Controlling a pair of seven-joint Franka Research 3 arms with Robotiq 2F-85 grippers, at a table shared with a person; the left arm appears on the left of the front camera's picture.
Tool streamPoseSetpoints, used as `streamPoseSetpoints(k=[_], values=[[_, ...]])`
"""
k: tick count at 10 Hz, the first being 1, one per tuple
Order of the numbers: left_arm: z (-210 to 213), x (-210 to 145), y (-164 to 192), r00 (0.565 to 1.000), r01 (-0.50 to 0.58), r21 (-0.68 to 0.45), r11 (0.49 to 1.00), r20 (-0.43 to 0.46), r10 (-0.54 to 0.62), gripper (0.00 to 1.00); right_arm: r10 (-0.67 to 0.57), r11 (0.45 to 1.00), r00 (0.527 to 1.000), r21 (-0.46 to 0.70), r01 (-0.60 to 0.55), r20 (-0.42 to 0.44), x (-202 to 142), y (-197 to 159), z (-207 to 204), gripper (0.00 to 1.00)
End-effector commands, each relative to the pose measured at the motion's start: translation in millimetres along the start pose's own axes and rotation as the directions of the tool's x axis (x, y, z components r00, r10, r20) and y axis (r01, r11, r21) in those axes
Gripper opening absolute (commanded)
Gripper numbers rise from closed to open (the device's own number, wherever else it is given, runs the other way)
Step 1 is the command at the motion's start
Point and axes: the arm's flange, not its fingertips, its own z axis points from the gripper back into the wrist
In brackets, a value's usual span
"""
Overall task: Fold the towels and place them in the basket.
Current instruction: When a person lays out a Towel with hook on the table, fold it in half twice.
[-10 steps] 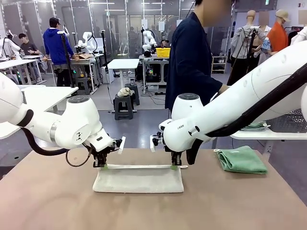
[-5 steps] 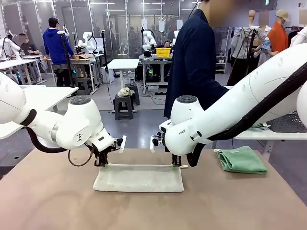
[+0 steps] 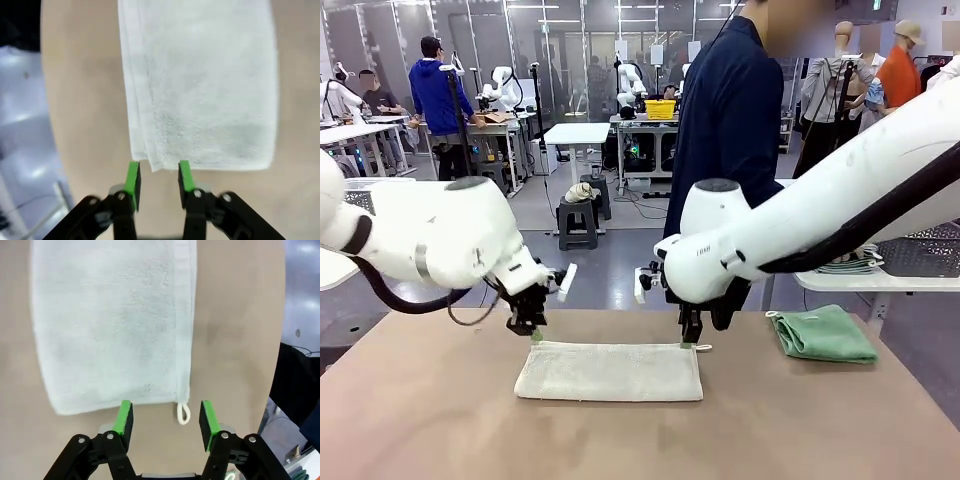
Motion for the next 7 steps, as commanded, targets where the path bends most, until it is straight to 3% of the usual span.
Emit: streamPoseSetpoints(k=[1, 4, 5, 6, 7], values=[[82, -32, -9, 0.994, -0.054, -0.108, 0.993, 0.093, 0.064, 0.41, -0.020, 0.994, 0.999, 0.112, 0.015, 0.041, -18, 9, 70, 0.67], [155, -68, -42, 0.965, -0.140, -0.117, 0.983, 0.205, 0.162, 0.41, -0.191, 0.968, 0.978, 0.183, 0.174, 0.080, -34, 39, 157, 0.67], [171, -81, -57, 0.951, -0.162, -0.116, 0.980, 0.246, 0.186, 0.41, -0.333, 0.911, 0.935, 0.298, 0.285, 0.123, -39, 50, 180, 0.67], [185, -96, -74, 0.936, -0.210, -0.099, 0.973, 0.266, 0.229, 0.41, -0.589, 0.771, 0.794, 0.396, 0.499, 0.147, -43, 55, 197, 0.67], [191, -109, -88, 0.922, -0.230, -0.072, 0.970, 0.302, 0.241, 0.41, -0.719, 0.651, 0.686, 0.452, 0.610, 0.111, -51, 59, 208, 0.67]])
